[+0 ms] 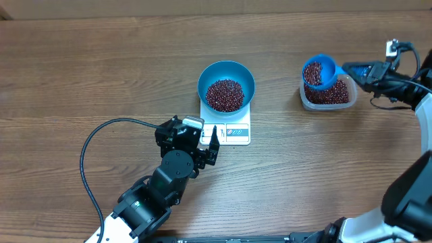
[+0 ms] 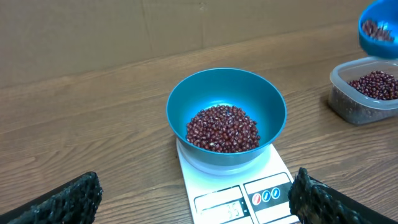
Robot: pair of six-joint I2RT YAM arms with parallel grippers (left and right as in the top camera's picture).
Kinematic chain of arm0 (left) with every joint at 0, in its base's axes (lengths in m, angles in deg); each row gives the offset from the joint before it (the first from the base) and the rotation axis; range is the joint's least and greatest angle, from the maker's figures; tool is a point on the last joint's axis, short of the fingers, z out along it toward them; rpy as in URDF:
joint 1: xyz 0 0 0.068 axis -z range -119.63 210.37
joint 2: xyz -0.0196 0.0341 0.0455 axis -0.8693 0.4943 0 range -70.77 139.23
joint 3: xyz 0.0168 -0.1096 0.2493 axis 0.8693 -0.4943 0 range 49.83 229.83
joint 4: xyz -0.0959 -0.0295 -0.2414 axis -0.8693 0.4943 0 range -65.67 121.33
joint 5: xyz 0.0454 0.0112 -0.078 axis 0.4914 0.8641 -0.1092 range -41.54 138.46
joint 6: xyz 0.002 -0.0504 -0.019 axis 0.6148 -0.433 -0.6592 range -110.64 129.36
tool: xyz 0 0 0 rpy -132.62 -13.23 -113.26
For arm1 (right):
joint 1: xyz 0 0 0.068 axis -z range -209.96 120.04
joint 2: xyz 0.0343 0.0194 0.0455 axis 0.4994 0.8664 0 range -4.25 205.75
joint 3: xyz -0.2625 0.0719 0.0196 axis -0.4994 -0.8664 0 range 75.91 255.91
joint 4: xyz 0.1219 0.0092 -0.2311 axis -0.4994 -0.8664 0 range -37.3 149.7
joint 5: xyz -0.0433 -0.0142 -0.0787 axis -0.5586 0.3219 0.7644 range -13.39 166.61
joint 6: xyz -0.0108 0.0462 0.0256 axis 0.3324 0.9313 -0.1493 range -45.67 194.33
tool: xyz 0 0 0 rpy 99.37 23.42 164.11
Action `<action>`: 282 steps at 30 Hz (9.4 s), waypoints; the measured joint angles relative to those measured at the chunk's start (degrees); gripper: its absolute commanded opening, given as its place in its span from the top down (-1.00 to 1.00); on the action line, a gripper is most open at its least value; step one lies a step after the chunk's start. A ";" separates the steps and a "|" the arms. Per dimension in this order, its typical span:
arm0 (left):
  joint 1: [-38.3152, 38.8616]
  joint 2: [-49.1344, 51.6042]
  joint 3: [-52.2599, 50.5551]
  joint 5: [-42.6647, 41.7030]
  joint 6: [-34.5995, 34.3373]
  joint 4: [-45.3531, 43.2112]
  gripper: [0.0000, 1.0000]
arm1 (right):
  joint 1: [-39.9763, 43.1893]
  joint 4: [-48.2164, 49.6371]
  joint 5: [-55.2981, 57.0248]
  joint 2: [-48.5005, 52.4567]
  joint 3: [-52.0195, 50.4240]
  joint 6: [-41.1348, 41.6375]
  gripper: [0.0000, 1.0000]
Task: Scoop item into bowl and weigh 150g on scale
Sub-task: 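Lift the refilled scoop out of the tub and swing it left, then tilt the scoop over the teal bowl to pour more beans, then move the scoop back right to the bean tub, then lower the scoop into the bean tub with the right gripper, then drag the blue scoop through the red beans to fill it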
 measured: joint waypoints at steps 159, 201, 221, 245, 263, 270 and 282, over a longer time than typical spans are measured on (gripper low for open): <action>0.00 0.00 0.00 0.00 0.00 0.00 -0.99 | -55.06 9.66 87.89 -8.92 0.00 -0.20 0.93; 0.00 0.00 0.00 0.00 0.00 0.00 -0.99 | -38.42 -3.48 88.91 -0.20 -0.02 3.08 0.93; 0.00 0.00 0.00 0.00 0.00 0.00 -0.99 | -27.41 -3.63 69.61 -0.20 -0.02 5.01 0.92; 0.00 0.00 0.00 0.00 0.00 0.00 -0.99 | -24.74 -4.02 65.46 -0.87 -0.02 5.27 0.93; 0.00 0.00 -0.04 0.02 -0.09 8.72 -0.99 | -19.67 -2.84 60.94 -0.87 -0.02 6.40 0.93; 0.00 0.00 -0.04 0.02 -0.22 13.38 -0.99 | -15.91 -2.73 56.33 -1.84 -0.02 6.58 0.93; 0.00 0.00 -0.07 0.02 -0.22 13.42 -0.99 | -13.92 -2.75 52.50 -2.71 -0.02 6.08 0.93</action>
